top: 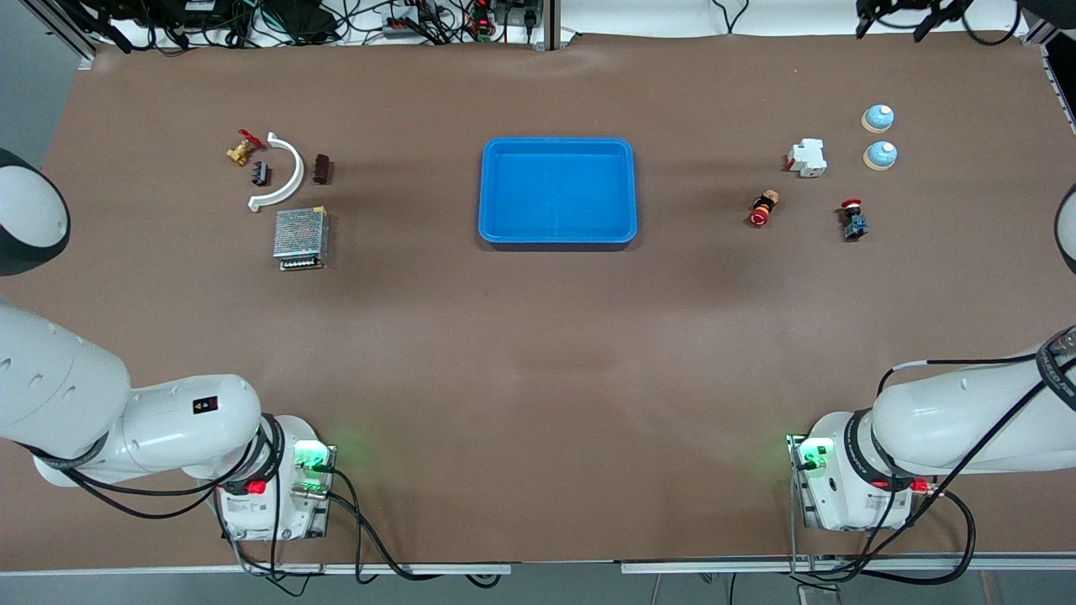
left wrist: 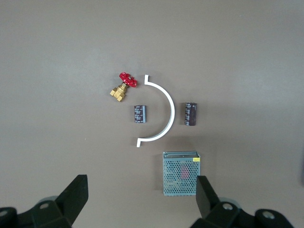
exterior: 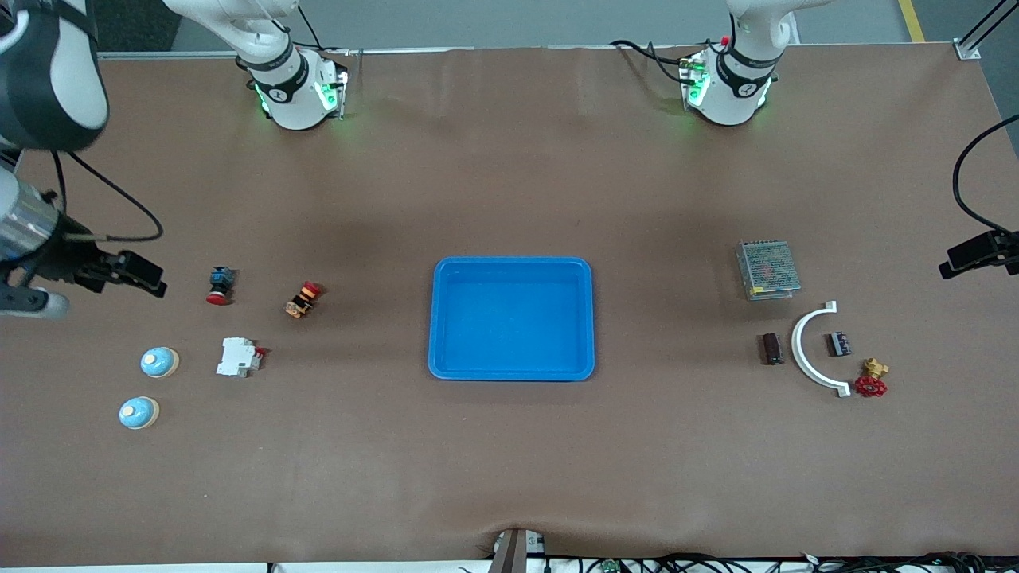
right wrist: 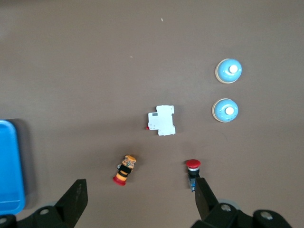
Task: Place electrolytic capacitor and blue bell in tray
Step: 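Reach the right gripper to a blue bell while the left gripper reaches a capacitor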
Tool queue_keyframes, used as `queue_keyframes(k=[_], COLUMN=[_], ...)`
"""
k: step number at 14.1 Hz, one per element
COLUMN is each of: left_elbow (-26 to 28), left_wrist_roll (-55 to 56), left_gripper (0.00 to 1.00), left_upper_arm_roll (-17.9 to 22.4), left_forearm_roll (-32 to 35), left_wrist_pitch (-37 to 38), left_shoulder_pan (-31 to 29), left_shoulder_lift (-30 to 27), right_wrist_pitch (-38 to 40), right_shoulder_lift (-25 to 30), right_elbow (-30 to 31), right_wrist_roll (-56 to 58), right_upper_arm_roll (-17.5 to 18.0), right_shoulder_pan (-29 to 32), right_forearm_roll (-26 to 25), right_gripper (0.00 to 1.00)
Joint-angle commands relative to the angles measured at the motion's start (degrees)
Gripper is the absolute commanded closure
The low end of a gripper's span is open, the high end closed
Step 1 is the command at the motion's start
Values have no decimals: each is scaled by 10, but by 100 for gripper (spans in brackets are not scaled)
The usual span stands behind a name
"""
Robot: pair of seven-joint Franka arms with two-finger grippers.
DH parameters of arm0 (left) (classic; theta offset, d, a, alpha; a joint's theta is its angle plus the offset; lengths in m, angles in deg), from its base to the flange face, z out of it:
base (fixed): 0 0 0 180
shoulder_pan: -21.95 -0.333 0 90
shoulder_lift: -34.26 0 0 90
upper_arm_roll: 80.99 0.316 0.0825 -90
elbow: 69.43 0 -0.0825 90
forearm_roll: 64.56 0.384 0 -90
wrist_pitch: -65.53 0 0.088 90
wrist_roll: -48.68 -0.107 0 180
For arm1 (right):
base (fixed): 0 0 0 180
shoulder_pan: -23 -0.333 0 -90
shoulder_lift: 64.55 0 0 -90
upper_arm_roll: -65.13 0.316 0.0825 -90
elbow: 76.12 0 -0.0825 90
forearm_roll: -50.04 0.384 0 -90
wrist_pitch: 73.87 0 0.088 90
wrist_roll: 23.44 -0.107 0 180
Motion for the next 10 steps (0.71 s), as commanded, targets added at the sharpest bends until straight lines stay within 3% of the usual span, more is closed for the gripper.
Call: queue_keyframes(k=[1,10], left_elbow=[-7,-1], left_wrist_roll=[-8,14], left_gripper=[0,0], left_upper_arm_roll=[-1,-3], left_forearm_roll=[21,14], left_wrist_pitch=[-23,-96], left_shoulder_pan=[1,-6], left_shoulder_lift=[32,138], right_wrist_pitch=[-24,-135], right_shoulder_lift=[-43,-156], right_elbow=[-6,-5], right_wrist_roll=[2,139], right_upper_arm_roll=[3,3], right_shoulder_pan=[13,94], right_forearm_roll=[-12,-16], right_gripper=[0,0])
